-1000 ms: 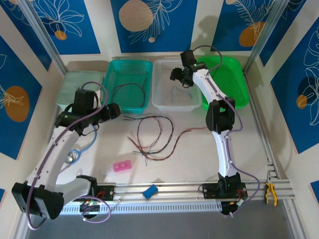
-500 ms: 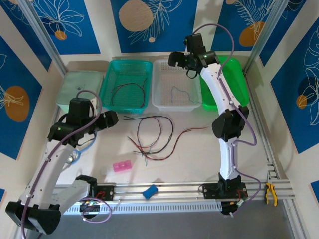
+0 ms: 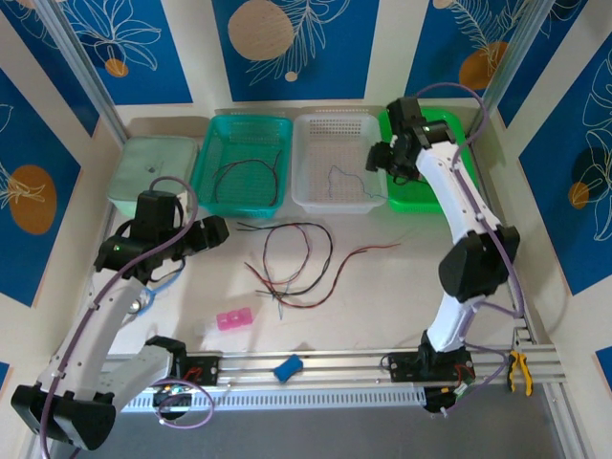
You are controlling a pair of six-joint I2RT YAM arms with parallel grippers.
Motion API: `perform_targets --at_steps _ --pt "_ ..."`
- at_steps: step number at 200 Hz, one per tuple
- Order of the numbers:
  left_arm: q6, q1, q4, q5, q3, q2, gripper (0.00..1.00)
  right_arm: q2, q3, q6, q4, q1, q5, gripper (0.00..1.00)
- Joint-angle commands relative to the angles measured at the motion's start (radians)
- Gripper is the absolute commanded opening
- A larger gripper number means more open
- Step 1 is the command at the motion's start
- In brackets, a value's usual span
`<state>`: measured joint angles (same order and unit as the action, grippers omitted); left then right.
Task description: Untangle the cables
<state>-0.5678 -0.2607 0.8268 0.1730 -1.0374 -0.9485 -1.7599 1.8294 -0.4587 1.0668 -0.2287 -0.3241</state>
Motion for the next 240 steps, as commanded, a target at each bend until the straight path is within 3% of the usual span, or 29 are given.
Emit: perform_targets --at_steps 1,40,114,240 --pt "-0.009 -0.015 -0.018 0.018 0.008 -0.010 0.77 0.133 -0.111 -0.034 -0.050 0.006 0.028 0.68" --pt "-0.015 -0.030 -0.038 0.022 -0.002 -0.047 0.76 0.218 -0.310 -0.053 -0.134 0.077 0.112 0.54" --pt "-0.018 -0.055 -0.048 0.008 -0.009 -0.072 0.75 0.169 -0.366 -0.064 -0.240 0.186 0.306 0.39" --pt "-0.015 -0.077 -0.047 -0.009 -0.030 -0.099 0.75 0.103 -0.384 -0.057 -0.252 0.183 0.325 0.27"
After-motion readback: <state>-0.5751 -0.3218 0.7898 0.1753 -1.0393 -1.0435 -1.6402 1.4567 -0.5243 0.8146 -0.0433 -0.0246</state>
